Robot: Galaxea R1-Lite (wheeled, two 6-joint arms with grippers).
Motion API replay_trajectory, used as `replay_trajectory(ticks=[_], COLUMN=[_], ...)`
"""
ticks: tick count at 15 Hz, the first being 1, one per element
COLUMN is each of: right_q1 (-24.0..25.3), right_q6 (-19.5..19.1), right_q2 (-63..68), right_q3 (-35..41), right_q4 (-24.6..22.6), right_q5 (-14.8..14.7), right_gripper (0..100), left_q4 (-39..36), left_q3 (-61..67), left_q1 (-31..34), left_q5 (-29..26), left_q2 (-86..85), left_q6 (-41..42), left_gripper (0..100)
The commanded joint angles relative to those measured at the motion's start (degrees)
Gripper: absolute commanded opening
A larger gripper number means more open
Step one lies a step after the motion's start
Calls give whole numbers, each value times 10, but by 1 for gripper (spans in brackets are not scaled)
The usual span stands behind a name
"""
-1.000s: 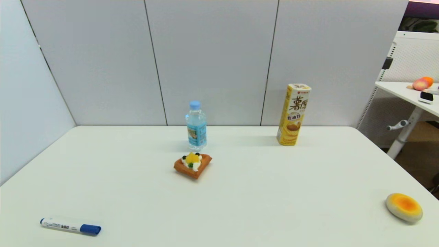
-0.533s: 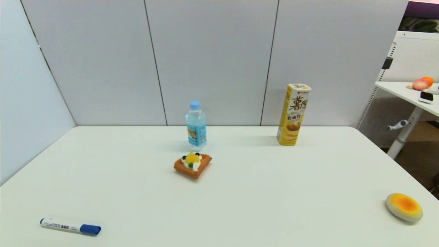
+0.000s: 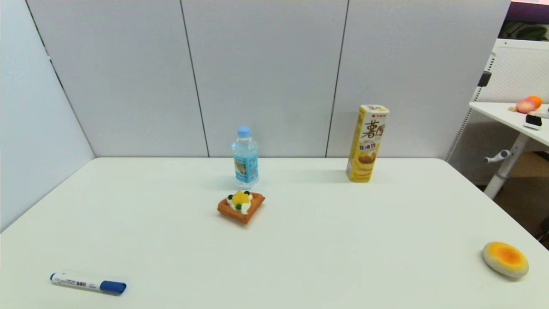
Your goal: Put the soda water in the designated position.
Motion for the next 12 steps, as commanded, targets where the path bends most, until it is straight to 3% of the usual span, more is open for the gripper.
replay_trajectory(ticks=[1,12], right_q1=[0,0], right_q6=[0,3], right_q2=[0,0], right_q3=[0,0], right_q4=[1,0], right_q5=[0,-4], right_gripper=[100,100], left_q4=[0,0], left_q3=[0,0], left_q1=[0,0], left_q5=[0,0], left_q2=[2,2], left_q6=[0,0], left_gripper=[100,100])
